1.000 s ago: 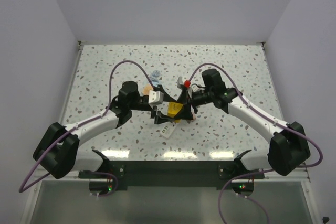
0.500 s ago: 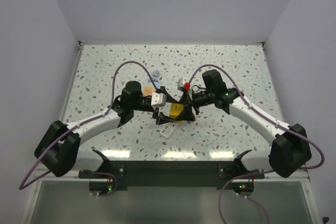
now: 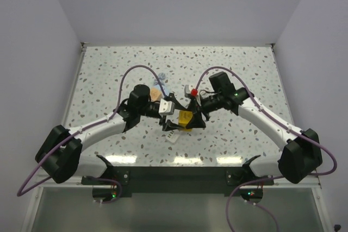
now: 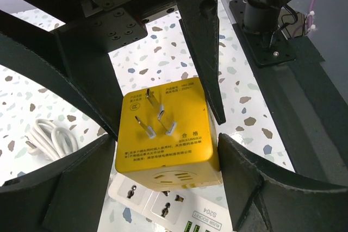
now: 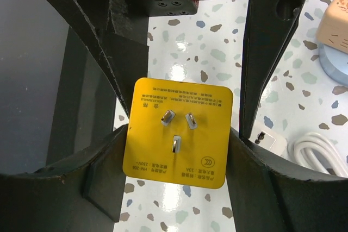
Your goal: Insert the plug
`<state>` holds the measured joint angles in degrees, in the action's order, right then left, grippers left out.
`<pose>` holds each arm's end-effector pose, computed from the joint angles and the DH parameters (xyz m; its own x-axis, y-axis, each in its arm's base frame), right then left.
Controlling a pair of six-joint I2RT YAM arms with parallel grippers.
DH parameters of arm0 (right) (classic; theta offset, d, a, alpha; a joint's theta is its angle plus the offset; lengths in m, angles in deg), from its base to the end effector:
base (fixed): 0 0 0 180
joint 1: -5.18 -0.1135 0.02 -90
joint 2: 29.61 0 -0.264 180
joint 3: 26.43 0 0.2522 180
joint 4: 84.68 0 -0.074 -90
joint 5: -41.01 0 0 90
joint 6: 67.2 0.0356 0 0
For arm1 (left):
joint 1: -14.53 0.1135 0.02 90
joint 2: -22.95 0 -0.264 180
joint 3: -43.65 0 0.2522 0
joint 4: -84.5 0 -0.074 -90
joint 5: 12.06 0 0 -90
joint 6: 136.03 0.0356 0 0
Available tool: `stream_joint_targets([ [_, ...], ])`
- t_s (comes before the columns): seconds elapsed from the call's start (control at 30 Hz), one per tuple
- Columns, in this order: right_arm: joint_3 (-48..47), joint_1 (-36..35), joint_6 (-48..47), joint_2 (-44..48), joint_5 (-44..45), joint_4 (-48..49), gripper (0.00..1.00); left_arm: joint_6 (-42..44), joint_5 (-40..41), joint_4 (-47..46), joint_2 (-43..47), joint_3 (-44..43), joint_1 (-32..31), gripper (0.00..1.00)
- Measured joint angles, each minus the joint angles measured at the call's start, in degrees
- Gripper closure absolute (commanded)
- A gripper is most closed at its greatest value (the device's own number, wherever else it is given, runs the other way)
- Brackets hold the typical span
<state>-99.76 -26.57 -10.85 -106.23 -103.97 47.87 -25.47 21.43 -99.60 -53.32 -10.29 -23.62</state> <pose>0.2146 0.1671 0.2827 -0.1366 -0.4584 -0.8782 -0.9831 -0.0466 0.1772 0.2015 -0.1960 0.2448 0.1081 0.1615 -0.9809 0.9888 -0.1197 0.0893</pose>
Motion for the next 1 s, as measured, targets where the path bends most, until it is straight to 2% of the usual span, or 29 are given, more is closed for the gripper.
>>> stream_joint_targets([
  [0.17,0.04,0.70,0.79,0.02,1.68,-1.11,0.51,-0.52,0.72,-0.55,-3.39,-1.62,-0.96,1.00],
  [0.37,2.75,0.72,5.22,0.98,4.96,3.23,0.40,-6.60,3.26,-5.92,-6.82,-0.28,-1.68,1.00],
  [0.57,6.73,-0.20,12.28,4.00,7.89,11.58,0.28,-16.06,7.30,-17.38,-6.23,5.64,-1.88,1.00],
  [0.6,7.15,-0.24,13.31,4.37,8.24,14.10,0.22,-18.10,8.24,-18.88,-6.34,6.54,-1.95,1.00],
  [0.67,7.32,-0.68,14.97,5.07,9.18,19.08,0.18,-22.08,9.22,-21.81,-7.06,7.91,-2.40,1.00],
  [0.83,7.63,-0.13,17.97,7.34,12.52,31.04,0.15,-28.74,8.85,-26.64,-9.22,10.69,-3.72,1.00],
  [1.0,10.62,1.62,21.92,9.53,15.08,39.01,0.14,-33.16,8.76,-31.91,-9.20,12.46,-1.38,1.00],
])
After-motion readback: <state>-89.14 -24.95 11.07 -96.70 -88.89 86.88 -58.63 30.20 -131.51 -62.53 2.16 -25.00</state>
